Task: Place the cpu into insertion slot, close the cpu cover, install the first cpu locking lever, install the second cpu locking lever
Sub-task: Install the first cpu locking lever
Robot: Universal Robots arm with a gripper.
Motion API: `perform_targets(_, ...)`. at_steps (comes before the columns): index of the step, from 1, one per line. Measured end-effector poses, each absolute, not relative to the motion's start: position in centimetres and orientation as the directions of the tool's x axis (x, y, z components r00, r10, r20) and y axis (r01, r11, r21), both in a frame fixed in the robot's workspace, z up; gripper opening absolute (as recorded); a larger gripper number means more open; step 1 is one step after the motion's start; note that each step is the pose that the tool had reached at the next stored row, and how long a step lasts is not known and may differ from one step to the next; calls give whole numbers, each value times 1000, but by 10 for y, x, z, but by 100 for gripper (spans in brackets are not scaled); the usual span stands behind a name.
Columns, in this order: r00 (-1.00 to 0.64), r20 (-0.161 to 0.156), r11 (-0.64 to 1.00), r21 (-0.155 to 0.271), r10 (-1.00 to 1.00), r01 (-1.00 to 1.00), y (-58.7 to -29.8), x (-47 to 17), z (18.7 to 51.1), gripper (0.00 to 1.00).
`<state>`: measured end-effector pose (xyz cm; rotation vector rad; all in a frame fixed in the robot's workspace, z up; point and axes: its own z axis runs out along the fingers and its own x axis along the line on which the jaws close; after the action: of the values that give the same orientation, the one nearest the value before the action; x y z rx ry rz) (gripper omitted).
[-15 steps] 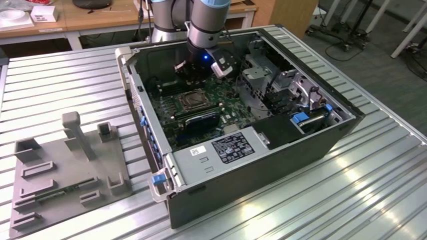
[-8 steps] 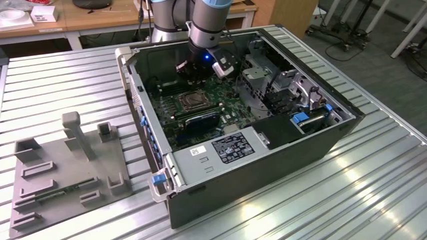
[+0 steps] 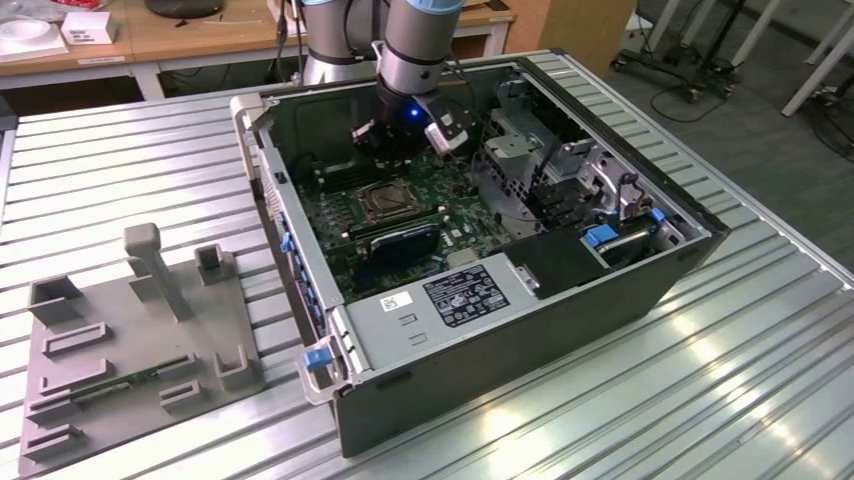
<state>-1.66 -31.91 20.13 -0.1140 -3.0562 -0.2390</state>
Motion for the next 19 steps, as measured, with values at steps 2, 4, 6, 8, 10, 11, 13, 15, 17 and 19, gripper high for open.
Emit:
perform_targets(2,-995,79,985,151,68,80,-319,-17,201,11)
perform_targets(4,-995,79,985,150,68,80,-319,-17,201,11)
perform_targets(6,-994,79,985,150,68,80,-318,-17,201,11)
perform_targets(8,-995,79,985,150,68,80,-316,-17,201,11)
perform_targets(10,-995,79,985,150,68,80,-314,-17,201,11)
perform_targets(11,-995,79,985,150,68,80,-314,-17,201,11)
perform_targets(13,-995,78,985,150,68,80,-314,-18,201,11)
perform_targets(15,-995,78,985,150,68,79,-314,-18,201,11)
perform_targets(17,-995,78,985,150,68,79,-314,-18,201,11)
perform_targets(19,-995,78,986,150,68,79,-314,-18,201,11)
